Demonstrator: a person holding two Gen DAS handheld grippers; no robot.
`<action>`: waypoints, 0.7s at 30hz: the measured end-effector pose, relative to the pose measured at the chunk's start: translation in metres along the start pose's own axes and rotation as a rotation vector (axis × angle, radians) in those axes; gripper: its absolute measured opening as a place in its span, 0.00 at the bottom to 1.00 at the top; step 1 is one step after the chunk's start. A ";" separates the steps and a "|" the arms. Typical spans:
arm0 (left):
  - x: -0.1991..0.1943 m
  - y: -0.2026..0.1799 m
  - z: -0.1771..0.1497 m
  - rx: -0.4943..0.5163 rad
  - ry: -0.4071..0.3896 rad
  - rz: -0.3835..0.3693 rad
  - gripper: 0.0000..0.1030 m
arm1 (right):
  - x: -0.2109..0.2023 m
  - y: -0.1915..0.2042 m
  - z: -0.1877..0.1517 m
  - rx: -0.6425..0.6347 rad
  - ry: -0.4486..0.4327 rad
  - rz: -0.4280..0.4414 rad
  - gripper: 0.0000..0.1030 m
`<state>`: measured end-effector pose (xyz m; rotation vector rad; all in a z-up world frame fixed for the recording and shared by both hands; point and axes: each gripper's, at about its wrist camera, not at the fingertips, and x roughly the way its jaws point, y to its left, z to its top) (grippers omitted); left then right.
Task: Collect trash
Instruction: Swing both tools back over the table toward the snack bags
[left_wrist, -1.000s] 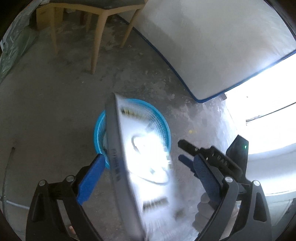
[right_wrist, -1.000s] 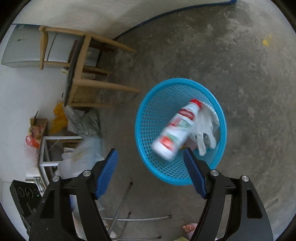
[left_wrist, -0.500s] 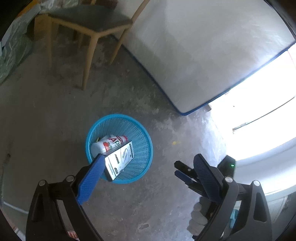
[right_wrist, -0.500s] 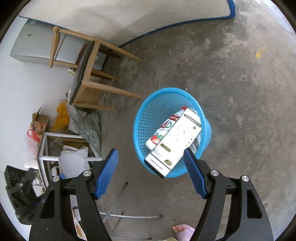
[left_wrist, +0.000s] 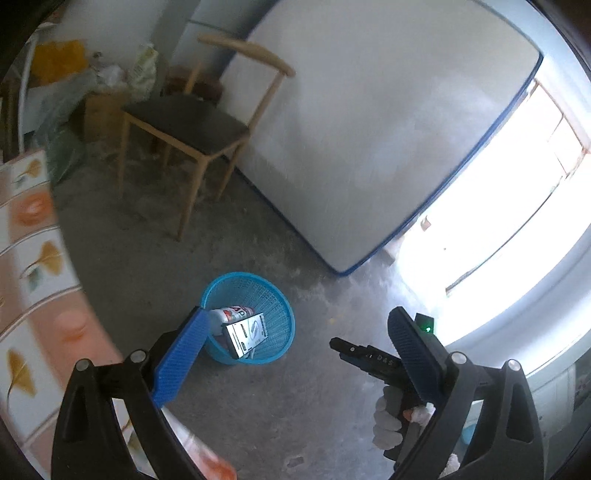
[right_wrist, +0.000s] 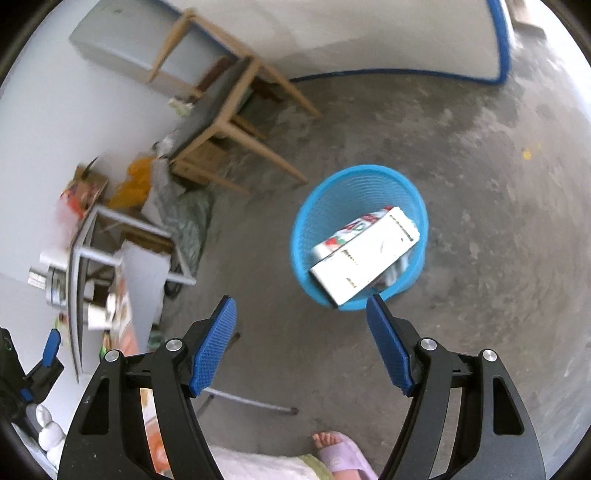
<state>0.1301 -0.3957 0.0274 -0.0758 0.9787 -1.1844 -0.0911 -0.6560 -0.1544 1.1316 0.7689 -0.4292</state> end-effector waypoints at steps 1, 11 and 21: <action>-0.015 0.003 -0.005 -0.003 -0.016 0.000 0.93 | -0.003 0.006 -0.004 -0.016 -0.002 0.002 0.68; -0.174 0.066 -0.082 -0.052 -0.251 0.231 0.94 | -0.026 0.113 -0.042 -0.261 0.032 0.046 0.76; -0.339 0.123 -0.190 -0.156 -0.513 0.527 0.94 | 0.002 0.249 -0.097 -0.489 0.181 0.216 0.76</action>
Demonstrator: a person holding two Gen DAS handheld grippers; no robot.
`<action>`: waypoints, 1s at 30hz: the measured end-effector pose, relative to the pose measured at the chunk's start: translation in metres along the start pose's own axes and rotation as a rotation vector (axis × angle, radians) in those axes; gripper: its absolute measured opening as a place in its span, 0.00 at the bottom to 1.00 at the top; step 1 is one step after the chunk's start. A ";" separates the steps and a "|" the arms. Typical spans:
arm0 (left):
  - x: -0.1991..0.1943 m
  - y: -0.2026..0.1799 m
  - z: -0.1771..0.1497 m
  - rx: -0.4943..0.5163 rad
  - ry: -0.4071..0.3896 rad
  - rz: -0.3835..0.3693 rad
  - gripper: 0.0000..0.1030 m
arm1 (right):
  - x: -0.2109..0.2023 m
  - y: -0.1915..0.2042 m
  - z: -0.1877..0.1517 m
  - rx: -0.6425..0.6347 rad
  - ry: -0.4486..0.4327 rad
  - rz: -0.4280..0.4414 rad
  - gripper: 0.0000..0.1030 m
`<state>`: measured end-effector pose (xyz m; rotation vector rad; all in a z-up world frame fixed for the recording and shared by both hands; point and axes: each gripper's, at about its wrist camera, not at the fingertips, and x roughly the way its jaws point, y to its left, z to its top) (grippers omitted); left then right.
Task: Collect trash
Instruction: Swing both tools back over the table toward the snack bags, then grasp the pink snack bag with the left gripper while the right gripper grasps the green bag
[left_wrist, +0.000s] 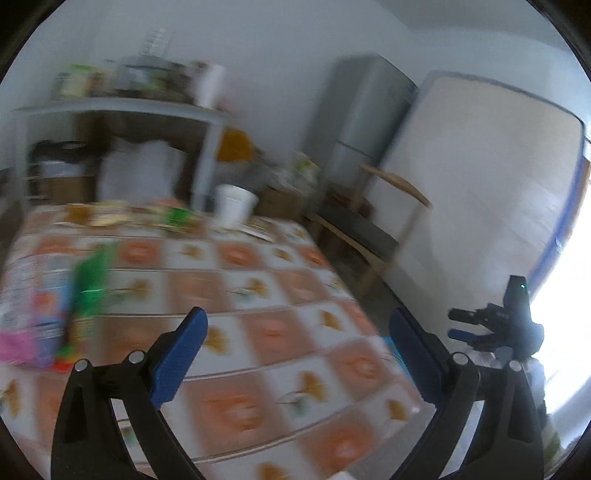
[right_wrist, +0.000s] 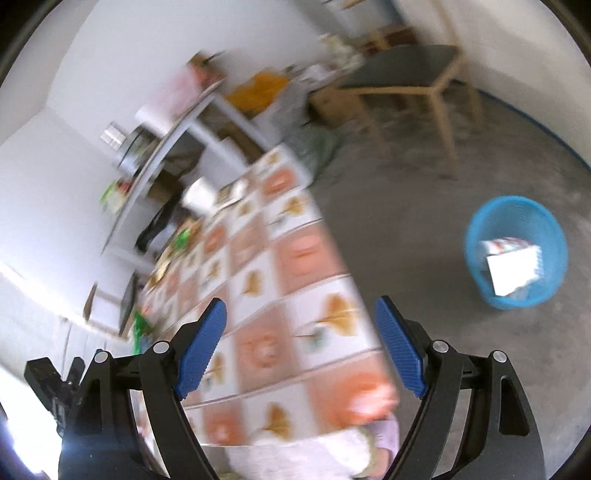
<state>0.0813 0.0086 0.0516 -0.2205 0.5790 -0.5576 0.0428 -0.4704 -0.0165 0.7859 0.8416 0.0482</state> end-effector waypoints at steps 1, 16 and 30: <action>-0.011 0.014 -0.001 -0.019 -0.025 0.031 0.94 | 0.011 0.017 0.001 -0.025 0.025 0.022 0.76; -0.087 0.218 -0.035 -0.342 -0.083 0.407 0.87 | 0.179 0.229 -0.042 -0.211 0.416 0.293 0.82; -0.004 0.300 -0.025 -0.417 0.240 0.425 0.67 | 0.295 0.322 -0.073 -0.193 0.639 0.324 0.81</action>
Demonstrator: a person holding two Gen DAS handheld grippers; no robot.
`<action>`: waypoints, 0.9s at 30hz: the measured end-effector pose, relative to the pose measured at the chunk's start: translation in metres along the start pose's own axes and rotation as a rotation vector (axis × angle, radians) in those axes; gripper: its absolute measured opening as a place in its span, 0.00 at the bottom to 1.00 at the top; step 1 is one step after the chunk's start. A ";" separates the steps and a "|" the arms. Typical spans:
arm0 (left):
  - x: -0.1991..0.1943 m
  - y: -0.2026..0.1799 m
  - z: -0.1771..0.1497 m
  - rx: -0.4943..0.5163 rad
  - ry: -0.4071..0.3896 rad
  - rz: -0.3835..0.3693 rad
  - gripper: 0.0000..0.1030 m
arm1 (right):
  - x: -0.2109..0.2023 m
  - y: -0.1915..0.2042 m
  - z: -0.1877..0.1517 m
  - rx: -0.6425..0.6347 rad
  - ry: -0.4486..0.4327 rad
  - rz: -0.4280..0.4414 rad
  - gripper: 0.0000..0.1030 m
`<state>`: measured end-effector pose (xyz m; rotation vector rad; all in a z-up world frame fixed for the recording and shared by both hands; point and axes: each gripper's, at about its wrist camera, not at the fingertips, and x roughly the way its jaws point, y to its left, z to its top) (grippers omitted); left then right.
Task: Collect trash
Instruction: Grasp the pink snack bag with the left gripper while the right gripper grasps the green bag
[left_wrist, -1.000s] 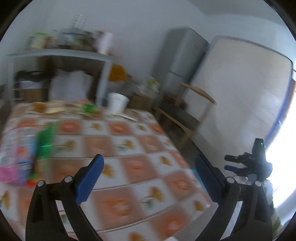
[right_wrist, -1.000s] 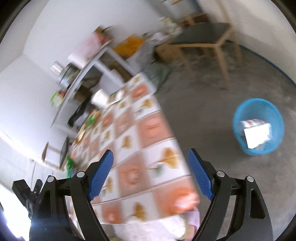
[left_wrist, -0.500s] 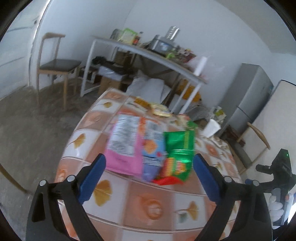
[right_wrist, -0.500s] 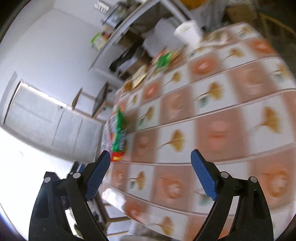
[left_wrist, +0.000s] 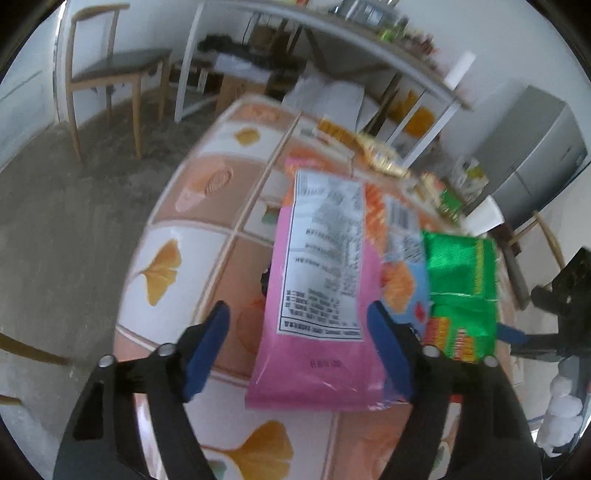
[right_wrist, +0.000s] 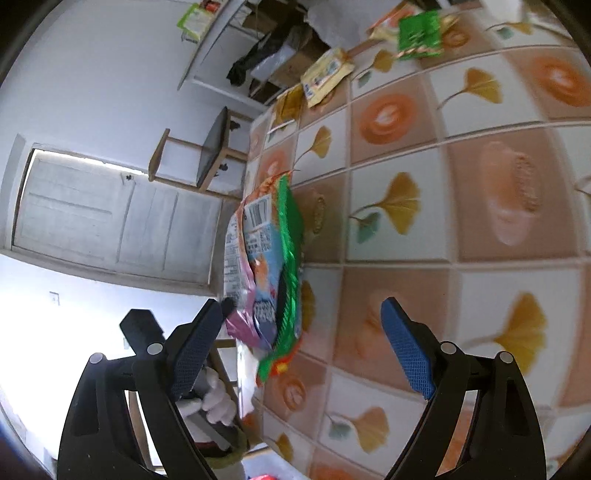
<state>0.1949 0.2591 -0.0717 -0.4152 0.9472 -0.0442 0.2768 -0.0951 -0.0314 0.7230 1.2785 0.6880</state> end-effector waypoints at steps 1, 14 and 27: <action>0.003 -0.002 -0.001 0.013 0.000 0.018 0.65 | 0.005 0.001 0.001 -0.001 0.007 -0.001 0.80; 0.006 -0.026 -0.011 0.103 -0.014 0.053 0.31 | 0.052 0.010 0.005 -0.028 0.084 -0.061 0.32; -0.008 -0.079 -0.042 0.193 0.003 -0.055 0.24 | 0.006 -0.007 -0.019 -0.034 0.021 -0.118 0.08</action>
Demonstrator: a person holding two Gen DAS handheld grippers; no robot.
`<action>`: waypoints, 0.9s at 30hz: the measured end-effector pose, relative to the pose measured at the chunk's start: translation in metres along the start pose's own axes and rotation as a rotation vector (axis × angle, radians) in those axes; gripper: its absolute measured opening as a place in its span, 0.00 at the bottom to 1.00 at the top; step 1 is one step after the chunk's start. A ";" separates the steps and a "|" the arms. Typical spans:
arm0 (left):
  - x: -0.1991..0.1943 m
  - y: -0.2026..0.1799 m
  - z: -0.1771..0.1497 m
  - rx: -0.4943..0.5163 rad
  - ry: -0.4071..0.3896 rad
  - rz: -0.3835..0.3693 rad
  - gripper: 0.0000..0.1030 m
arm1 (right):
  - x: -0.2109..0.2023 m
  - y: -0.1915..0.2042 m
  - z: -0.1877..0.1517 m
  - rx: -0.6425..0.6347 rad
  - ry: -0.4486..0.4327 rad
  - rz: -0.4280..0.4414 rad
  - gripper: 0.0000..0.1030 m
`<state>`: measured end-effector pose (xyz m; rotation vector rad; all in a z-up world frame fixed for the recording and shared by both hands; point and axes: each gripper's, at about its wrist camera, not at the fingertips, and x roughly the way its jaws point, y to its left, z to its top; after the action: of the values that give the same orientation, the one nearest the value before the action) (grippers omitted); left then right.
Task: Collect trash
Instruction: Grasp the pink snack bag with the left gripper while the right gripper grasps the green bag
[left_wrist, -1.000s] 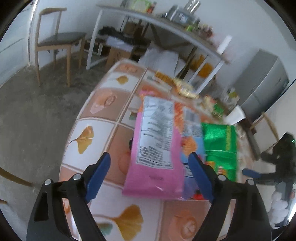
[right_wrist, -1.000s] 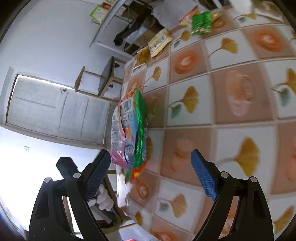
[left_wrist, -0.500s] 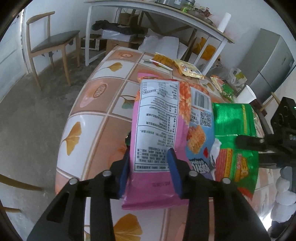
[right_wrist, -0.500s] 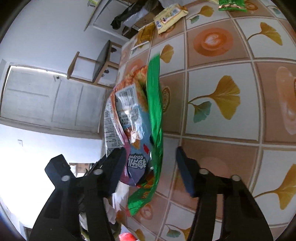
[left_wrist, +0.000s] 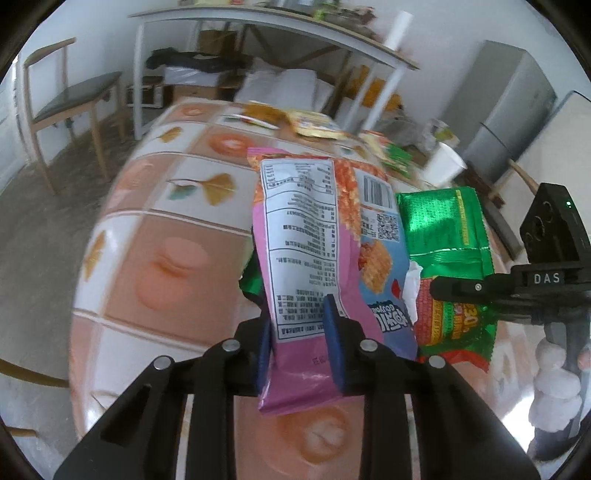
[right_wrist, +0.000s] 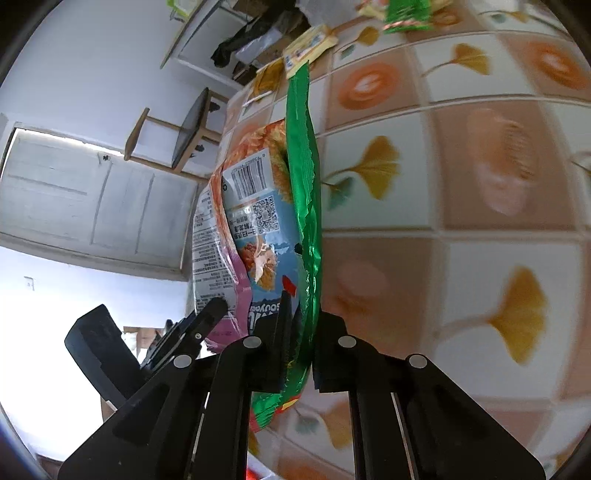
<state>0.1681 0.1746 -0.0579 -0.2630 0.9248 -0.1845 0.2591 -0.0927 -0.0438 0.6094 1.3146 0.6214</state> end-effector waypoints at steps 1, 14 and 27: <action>-0.002 -0.008 -0.004 0.012 0.000 -0.015 0.24 | -0.004 -0.002 -0.002 -0.001 -0.008 -0.005 0.08; 0.000 -0.092 -0.063 0.113 0.050 -0.119 0.23 | -0.058 -0.064 -0.061 0.134 -0.109 -0.071 0.06; -0.010 -0.103 -0.060 0.083 0.004 -0.167 0.20 | -0.071 -0.070 -0.066 0.169 -0.226 -0.144 0.06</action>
<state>0.1090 0.0706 -0.0536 -0.2628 0.8966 -0.3770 0.1884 -0.1887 -0.0552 0.6945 1.1929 0.3154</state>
